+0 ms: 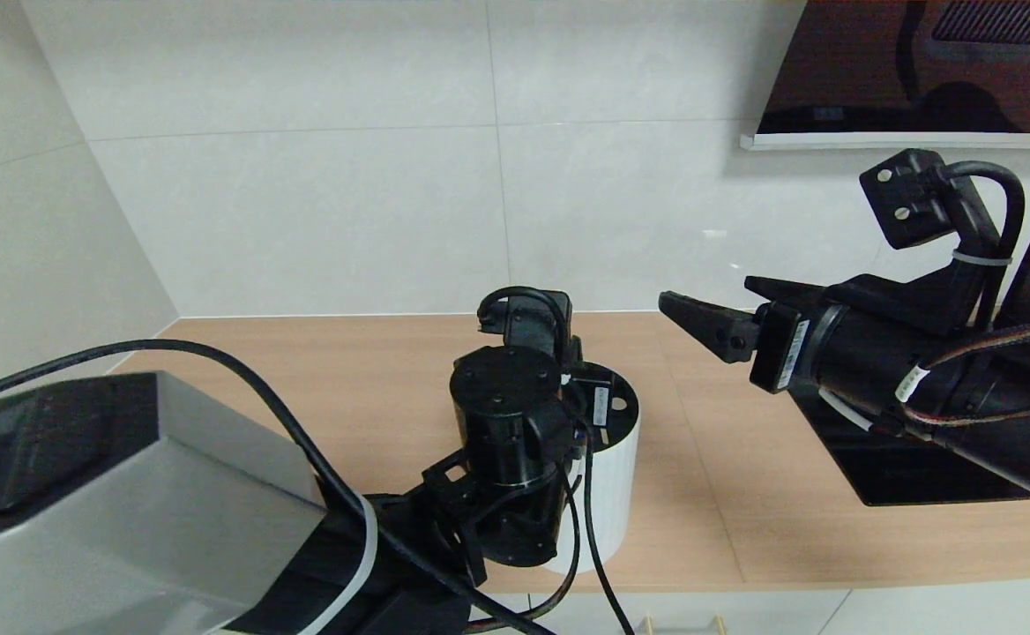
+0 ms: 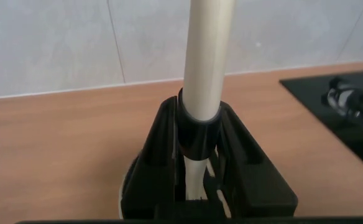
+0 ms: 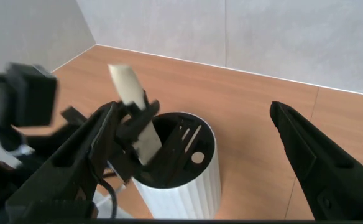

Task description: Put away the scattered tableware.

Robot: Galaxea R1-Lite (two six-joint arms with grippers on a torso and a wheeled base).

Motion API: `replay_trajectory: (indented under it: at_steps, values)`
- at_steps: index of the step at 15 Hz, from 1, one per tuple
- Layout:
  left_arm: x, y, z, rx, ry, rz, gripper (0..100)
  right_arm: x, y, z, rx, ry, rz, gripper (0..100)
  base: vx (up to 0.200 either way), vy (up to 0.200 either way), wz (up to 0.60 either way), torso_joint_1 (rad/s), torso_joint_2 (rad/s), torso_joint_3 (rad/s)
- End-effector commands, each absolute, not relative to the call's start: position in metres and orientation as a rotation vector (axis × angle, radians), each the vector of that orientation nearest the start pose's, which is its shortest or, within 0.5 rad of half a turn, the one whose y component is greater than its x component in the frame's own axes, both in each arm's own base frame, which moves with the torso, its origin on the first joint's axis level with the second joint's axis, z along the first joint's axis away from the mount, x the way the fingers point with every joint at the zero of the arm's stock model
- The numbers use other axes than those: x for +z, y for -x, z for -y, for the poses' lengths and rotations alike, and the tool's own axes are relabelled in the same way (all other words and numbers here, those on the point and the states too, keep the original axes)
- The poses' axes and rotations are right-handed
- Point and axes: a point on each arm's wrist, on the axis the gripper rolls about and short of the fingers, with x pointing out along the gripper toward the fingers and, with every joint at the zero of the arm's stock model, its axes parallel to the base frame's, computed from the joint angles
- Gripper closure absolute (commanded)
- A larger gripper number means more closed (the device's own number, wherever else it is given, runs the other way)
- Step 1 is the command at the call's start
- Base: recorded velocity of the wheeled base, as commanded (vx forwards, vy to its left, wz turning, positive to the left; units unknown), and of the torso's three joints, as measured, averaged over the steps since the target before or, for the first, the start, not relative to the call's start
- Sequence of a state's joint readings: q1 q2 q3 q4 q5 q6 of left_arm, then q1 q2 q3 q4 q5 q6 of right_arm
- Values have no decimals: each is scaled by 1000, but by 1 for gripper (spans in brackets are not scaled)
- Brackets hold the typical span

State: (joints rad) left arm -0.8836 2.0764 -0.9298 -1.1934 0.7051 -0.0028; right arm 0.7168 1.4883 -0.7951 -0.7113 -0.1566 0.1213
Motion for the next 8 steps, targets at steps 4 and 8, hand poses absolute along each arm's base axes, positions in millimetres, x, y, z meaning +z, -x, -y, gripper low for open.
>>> replay_trajectory:
  at_steps: [4, 8]
  values:
    - [129, -259, 287, -167, 27, 15, 100, 245, -200, -169, 560, -123, -24, 0, 0, 0, 0, 0, 0, 0]
    - [130, -259, 286, -167, 28, 16, 100, 246, -199, -169, 560, -123, -23, 0, 0, 0, 0, 0, 0, 0]
